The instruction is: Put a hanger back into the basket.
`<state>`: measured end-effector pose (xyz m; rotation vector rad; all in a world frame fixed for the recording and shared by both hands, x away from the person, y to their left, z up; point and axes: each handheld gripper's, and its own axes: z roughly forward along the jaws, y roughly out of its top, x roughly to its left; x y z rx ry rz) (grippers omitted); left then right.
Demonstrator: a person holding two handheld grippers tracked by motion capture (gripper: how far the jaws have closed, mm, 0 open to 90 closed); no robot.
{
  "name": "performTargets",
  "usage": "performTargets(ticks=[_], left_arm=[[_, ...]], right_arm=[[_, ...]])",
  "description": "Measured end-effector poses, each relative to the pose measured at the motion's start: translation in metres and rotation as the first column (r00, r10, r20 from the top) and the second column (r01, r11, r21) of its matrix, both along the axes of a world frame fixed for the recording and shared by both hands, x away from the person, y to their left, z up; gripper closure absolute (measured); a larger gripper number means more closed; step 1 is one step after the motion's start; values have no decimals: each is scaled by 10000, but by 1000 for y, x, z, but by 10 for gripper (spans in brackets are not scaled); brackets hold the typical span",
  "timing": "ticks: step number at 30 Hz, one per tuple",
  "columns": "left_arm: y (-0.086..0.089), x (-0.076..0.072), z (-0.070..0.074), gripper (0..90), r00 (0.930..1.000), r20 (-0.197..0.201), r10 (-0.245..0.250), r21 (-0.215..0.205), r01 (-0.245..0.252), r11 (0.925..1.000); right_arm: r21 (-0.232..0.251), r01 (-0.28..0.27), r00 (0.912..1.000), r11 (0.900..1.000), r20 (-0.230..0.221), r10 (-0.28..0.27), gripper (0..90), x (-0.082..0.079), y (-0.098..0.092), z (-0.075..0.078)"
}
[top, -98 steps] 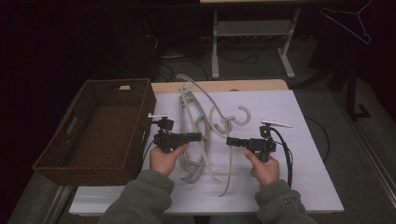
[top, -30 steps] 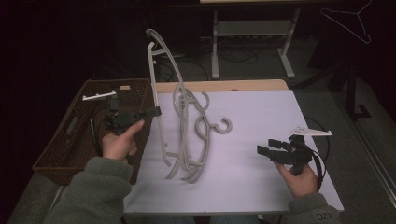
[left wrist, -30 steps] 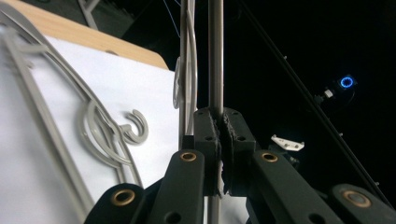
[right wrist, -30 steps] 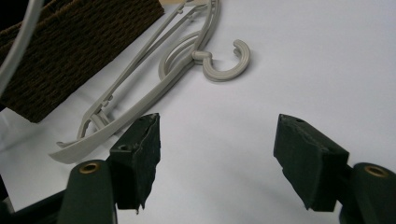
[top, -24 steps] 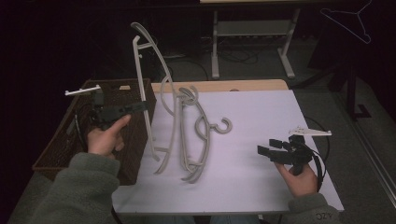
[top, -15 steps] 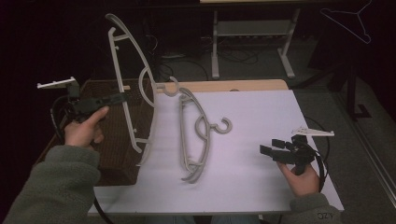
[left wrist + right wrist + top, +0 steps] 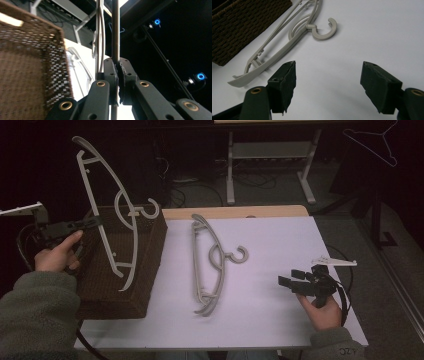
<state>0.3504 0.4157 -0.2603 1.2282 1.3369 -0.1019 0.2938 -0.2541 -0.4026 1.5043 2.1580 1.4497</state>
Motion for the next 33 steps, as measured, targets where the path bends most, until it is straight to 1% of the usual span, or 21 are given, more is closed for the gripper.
performTargets(ticks=[2,6,7,11,13,15,17,18,19,20,21,23,24,26,27,28,29,30,31,32,33], left_arm=[[7,2,-6,858,9997,-178,171,5,-171,9999],[15,6,-20,859,9975,-626,322,339,-301,9990],[16,6,-25,858,9968,-721,340,367,-314,9988],[19,6,-41,858,9931,-1106,397,412,-353,9985],[18,7,-50,858,9904,-1329,393,598,-316,9977],[18,8,-57,858,9869,-1555,432,609,-340,9976],[17,9,-62,858,9845,-1707,404,729,-282,9969],[18,9,-65,857,9831,-1791,386,921,-223,9955],[17,10,-67,857,9810,-1895,402,958,-223,9952],[17,11,-70,856,9763,-2130,379,1149,-135,9933],[16,12,-72,855,9722,-2317,328,1432,7,9897],[14,14,-75,852,9679,-2489,341,1820,122,9832],[12,16,-76,849,9630,-2668,386,2298,246,9729],[9,18,-79,840,9557,-2915,404,2705,418,9618],[9,18,-80,838,9541,-2968,404,2871,488,9566],[9,18,-80,830,9546,-2940,479,3032,456,9518],[9,18,-79,822,9520,-3011,547,3367,524,9402],[8,18,-78,808,9477,-3122,672,3719,568,9265],[7,18,-78,782,9448,-3186,764,4036,623,9128],[6,18,-77,744,9401,-3279,932,4492,683,8908],[6,18,-76,689,9370,-3329,1056,4725,688,8787]], right_arm=[[-4,-2,10000,10000,39,2,278,0,0,0],[5,-20,10000,10000,2,20,277,0,1,0],[15,-19,10000,10000,22,19,276,0,1,0],[20,-39,10000,10000,63,39,275,0,1,1],[17,-36,10000,10000,65,36,275,-1,2,1],[15,-37,10000,10000,92,37,275,-1,2,1],[41,-30,10000,10000,94,29,275,-1,2,1],[54,-25,10000,10000,92,25,275,-1,2,1],[61,-21,9999,10000,100,20,275,-1,2,1],[40,-37,9999,10000,163,36,275,0,2,1],[65,-29,10000,10000,94,28,275,0,3,2],[44,-53,9999,10000,148,52,275,0,3,2],[35,-52,9999,10000,162,52,275,0,3,2],[88,-35,9999,10000,119,34,275,0,3,2],[92,-37,9999,10000,123,36,275,0,3,2],[96,-29,9999,9999,135,28,275,0,3,2],[122,-37,9999,9999,150,35,275,0,3,3],[115,-40,9998,9999,184,38,275,0,2,3],[122,-37,9998,9999,190,35,274,0,2,3],[144,-37,9998,9999,174,34,274,0,2,3],[146,-53,9998,9999,172,51,274,0,3,3]])
